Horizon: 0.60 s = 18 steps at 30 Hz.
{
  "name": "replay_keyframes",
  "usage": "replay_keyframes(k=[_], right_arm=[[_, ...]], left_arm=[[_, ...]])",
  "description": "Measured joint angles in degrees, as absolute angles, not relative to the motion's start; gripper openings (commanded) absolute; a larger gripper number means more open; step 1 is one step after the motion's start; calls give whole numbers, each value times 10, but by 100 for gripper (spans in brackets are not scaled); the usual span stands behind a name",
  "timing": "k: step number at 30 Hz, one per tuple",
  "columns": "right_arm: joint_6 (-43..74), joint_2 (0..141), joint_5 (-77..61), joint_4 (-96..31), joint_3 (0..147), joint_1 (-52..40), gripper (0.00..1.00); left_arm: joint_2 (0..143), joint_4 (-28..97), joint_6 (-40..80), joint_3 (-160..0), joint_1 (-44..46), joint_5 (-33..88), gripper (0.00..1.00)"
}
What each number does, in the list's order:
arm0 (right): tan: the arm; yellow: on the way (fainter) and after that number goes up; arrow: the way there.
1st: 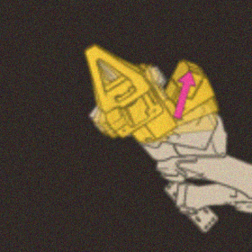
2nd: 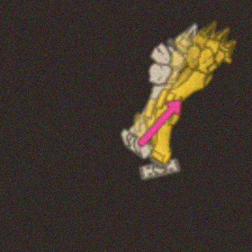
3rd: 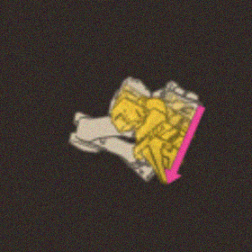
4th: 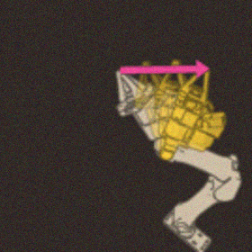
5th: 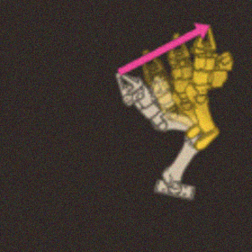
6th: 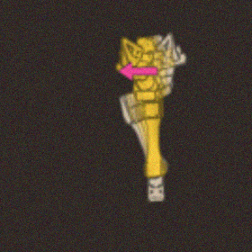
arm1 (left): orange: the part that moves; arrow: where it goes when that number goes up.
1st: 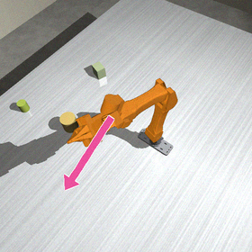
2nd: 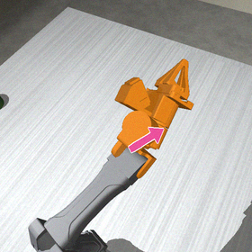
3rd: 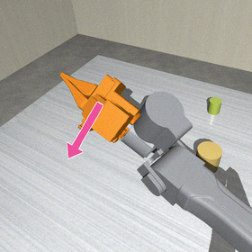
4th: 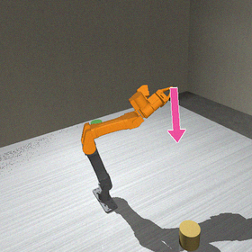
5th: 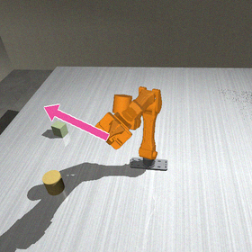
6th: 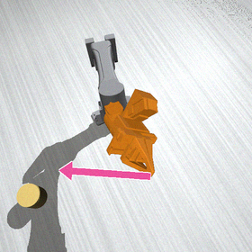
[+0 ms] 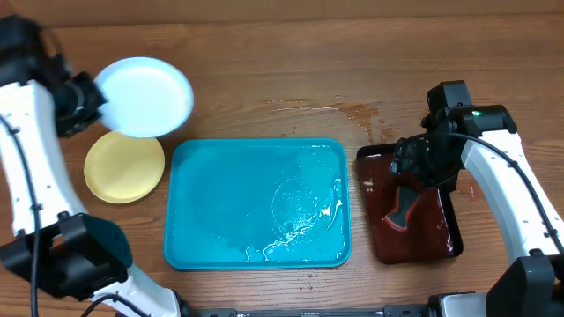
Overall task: Clean dirty plates on tray and stack at the side
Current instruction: 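Swing the white plate left and stack it onto the yellow plates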
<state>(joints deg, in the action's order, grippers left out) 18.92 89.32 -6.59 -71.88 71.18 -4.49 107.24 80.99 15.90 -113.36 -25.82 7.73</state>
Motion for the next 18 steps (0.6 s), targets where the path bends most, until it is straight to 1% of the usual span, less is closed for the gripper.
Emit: replay_keyframes(k=[4,8,13,18], right_arm=[[182,893,-66,-728,712,-45,79],[174,893,-66,-731,712,-45,80],[167,893,-66,-738,712,-45,80],[164,893,-66,-742,712,-45,81]], left_arm=[[1066,788,152,-1077,-315,104,5],[1063,716,146,-971,-362,148,4],[1062,612,146,-813,-396,186,5],[1062,527,147,-717,-420,229,5]])
